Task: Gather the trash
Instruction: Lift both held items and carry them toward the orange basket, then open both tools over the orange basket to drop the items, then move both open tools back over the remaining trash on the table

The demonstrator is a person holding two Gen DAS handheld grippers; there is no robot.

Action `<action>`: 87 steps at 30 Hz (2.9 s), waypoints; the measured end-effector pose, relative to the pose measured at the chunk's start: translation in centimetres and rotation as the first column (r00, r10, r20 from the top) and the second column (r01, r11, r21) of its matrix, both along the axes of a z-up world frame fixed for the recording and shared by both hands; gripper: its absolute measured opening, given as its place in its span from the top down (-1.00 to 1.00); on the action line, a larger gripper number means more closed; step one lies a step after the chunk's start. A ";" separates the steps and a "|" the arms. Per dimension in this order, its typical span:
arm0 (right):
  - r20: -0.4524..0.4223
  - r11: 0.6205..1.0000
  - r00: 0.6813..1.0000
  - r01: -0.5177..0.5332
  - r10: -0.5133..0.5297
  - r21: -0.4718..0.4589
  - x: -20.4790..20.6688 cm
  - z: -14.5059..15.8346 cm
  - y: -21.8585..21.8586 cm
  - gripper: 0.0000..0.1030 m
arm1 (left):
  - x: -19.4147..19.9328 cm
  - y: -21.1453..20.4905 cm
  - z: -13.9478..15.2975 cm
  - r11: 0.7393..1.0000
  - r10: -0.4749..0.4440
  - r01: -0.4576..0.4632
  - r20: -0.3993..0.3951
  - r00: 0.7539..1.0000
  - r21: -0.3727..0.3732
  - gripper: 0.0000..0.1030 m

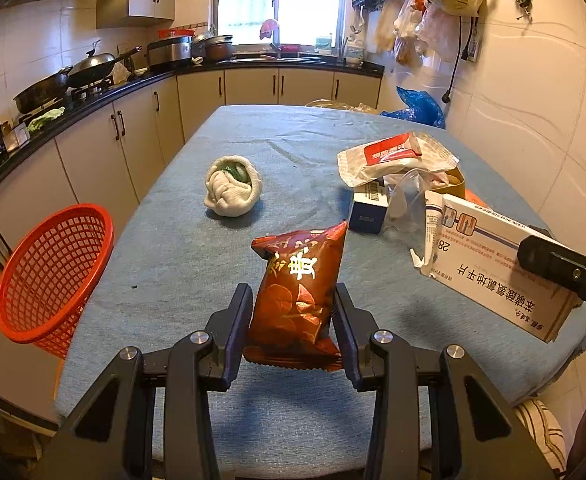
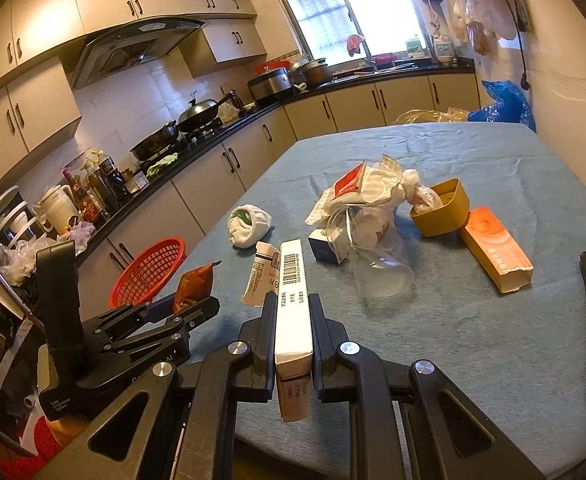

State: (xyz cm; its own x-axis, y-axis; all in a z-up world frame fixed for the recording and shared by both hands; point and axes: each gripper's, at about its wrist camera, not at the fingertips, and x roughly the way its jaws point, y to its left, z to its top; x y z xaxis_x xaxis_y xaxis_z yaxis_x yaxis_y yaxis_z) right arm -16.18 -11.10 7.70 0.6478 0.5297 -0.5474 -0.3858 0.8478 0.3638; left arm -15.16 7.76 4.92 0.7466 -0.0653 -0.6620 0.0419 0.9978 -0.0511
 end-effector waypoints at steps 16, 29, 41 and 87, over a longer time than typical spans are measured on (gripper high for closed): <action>-0.010 0.999 0.999 -0.035 0.035 -0.013 0.6 0.0 1.7 0.71 | -0.4 1.6 0.1 1.000 0.019 -0.019 0.007 1.000 -0.017 0.24; -0.012 0.991 0.991 -0.131 0.131 -0.024 2.4 0.8 6.8 0.71 | -1.0 7.5 1.8 0.991 0.132 -0.131 0.046 0.990 -0.035 0.24; -0.023 0.966 0.966 -0.256 0.256 -0.040 5.1 1.7 14.5 0.71 | -2.0 17.0 2.5 0.939 0.341 -0.337 0.060 0.938 -0.059 0.24; -0.052 0.955 0.961 -0.276 0.272 -0.109 8.3 -1.5 18.9 0.11 | -0.1 16.1 0.5 0.949 0.317 -0.316 0.043 0.948 -0.024 -0.23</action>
